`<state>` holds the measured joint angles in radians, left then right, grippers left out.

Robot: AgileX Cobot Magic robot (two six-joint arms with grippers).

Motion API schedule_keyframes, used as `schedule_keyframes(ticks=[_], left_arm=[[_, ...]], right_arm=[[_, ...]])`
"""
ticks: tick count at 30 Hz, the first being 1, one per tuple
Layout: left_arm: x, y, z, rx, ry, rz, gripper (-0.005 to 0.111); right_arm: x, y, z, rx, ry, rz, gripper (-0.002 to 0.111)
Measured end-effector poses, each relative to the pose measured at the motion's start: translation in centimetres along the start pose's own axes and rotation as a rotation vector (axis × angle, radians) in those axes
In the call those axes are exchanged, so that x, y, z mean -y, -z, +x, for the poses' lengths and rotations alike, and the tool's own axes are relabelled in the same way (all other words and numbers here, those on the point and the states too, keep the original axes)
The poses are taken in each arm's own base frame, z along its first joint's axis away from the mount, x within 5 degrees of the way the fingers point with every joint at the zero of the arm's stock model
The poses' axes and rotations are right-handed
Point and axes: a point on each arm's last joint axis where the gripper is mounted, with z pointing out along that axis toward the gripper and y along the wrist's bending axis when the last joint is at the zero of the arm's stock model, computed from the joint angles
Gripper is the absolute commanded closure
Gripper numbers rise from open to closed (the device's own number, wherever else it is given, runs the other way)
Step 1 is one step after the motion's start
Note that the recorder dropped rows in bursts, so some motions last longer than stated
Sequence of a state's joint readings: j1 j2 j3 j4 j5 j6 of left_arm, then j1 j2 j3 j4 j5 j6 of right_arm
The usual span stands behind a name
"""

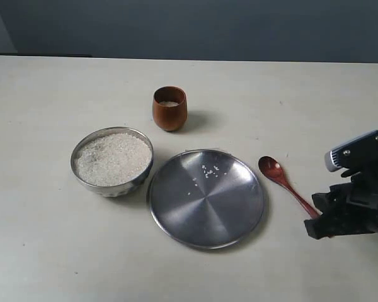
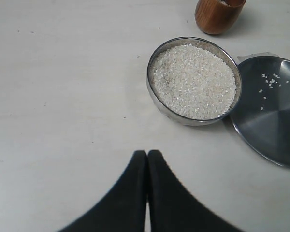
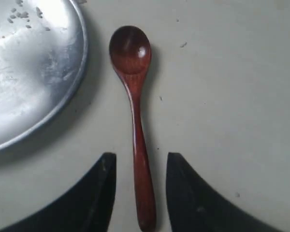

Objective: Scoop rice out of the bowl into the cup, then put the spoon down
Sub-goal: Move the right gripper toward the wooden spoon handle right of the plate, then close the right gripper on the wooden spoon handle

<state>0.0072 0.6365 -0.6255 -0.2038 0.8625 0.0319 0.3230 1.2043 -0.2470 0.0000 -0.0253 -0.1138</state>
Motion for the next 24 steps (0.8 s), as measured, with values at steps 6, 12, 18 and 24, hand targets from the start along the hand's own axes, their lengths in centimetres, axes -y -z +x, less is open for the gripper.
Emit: schedule_keyframes(ticks=[6,12,18,24], left_arm=[[0.0,0.0,0.0,0.0,0.0,0.0,0.106],[0.0,0.0,0.0,0.0,0.0,0.0,0.106],[0.0,0.0,0.0,0.0,0.0,0.0,0.106],[0.0,0.0,0.0,0.0,0.0,0.0,0.106]], right_arm=[[0.0,-0.8,0.4,-0.014,-0.009,-0.001,0.073],[-0.1,-2.8,1.4,-0.098,-0.017,-0.009,0.073],[-0.2,-3.8,2.0,-0.138,-0.028,-0.012,0.073],[-0.2,-4.7,2.3,-0.137,-0.046,-0.006,0.073]])
